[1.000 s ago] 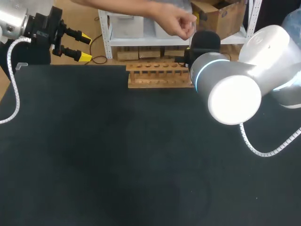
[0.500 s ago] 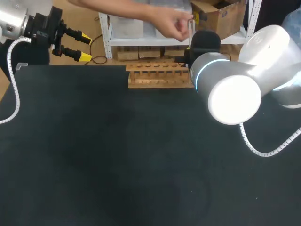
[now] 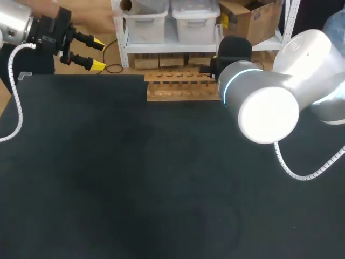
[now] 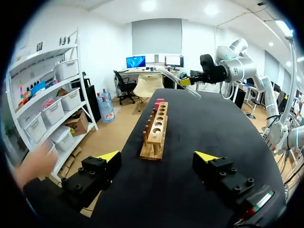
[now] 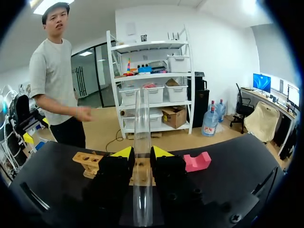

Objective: Grasp the test tube, adjust it, and insert it.

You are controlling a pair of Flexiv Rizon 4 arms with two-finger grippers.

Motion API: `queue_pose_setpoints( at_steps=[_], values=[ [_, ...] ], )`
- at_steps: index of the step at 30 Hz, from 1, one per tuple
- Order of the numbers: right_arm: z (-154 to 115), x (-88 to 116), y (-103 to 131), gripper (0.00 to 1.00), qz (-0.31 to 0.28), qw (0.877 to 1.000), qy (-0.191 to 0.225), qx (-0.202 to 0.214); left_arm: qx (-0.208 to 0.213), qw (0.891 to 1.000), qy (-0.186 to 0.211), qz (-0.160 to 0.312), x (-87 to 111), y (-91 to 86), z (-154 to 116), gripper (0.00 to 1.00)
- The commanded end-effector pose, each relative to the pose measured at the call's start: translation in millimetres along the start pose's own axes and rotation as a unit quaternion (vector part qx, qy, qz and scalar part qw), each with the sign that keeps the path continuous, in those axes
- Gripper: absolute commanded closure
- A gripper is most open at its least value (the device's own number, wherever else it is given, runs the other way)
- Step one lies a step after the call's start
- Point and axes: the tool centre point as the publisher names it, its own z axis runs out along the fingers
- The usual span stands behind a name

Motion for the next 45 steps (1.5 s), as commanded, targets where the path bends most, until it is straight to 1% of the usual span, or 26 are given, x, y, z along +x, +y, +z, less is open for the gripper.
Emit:
queue_pose_setpoints(
  at_steps=[1, 14, 21, 31, 38, 45],
  values=[
    [5.9, 2.6, 5.9, 1.00, 0.000, 1.000, -0.001, -0.001, -0.004, 1.000, -0.001, 0.001, 0.4, -2.7, 0.3, 0.00],
    [12.9, 6.1, 22.5, 1.00, -0.005, 1.000, 0.000, -0.008, -0.004, 1.000, -0.001, 0.001, 0.4, -2.7, 0.3, 0.00],
    [13.4, 5.7, 25.9, 1.00, -0.008, 1.000, -0.001, -0.005, -0.004, 1.000, -0.001, 0.001, 0.4, -2.7, 0.3, 0.00],
    [17.1, 12.8, 32.5, 1.00, -0.009, 1.000, 0.006, -0.004, -0.004, 1.000, -0.001, 0.001, 0.4, -2.7, 0.3, 0.00],
    [23.8, 21.8, 38.8, 1.00, -0.019, 1.000, 0.014, 0.001, -0.004, 1.000, -0.001, 0.001, 0.4, -2.7, 0.3, 0.00],
    [37.4, 37.0, 48.6, 1.00, -0.023, 0.999, 0.029, 0.004, -0.004, 1.000, -0.001, 0.001, 0.4, -2.7, 0.3, 0.00]
  ],
)
